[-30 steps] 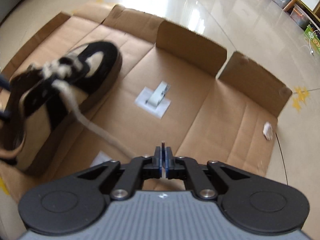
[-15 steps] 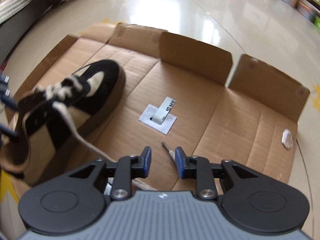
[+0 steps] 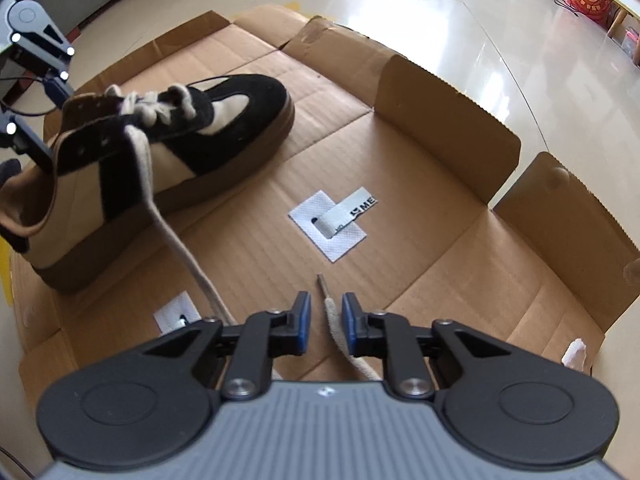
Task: Lace up shoes with both hands
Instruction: 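Release the lace and lower the right gripper toward the lace end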
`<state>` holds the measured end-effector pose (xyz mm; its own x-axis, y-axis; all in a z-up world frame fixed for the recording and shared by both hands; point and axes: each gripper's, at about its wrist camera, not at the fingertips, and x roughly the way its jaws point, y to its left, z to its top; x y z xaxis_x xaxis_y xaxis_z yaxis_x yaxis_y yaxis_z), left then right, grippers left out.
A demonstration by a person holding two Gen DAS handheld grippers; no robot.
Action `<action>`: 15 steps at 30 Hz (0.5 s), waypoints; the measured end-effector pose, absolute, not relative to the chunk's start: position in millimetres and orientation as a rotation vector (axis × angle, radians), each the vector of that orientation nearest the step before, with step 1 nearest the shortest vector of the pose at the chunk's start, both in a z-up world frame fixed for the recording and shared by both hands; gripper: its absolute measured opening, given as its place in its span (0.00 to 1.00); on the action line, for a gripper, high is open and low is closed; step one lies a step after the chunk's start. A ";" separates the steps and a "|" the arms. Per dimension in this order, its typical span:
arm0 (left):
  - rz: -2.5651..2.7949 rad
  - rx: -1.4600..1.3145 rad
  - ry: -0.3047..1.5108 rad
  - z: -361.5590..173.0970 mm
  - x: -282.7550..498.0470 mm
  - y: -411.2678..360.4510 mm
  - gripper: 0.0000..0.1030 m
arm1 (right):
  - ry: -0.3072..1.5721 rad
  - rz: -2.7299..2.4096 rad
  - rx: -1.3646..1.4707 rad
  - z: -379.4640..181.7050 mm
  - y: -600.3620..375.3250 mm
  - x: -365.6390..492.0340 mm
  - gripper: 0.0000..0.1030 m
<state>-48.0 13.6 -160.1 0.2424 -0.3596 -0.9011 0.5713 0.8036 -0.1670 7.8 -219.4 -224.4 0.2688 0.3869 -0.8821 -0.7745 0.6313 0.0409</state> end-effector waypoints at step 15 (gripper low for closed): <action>-0.650 0.212 1.143 -155.1 -52.8 12.9 0.43 | 1.083 0.921 -0.791 -149.3 -196.5 -10.1 0.01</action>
<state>-52.8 12.9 -155.1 0.2561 -0.3701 -0.8930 0.5787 0.7986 -0.1651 -10.1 -196.5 -149.3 0.1936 0.2234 -0.9553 -0.9069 0.4121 -0.0875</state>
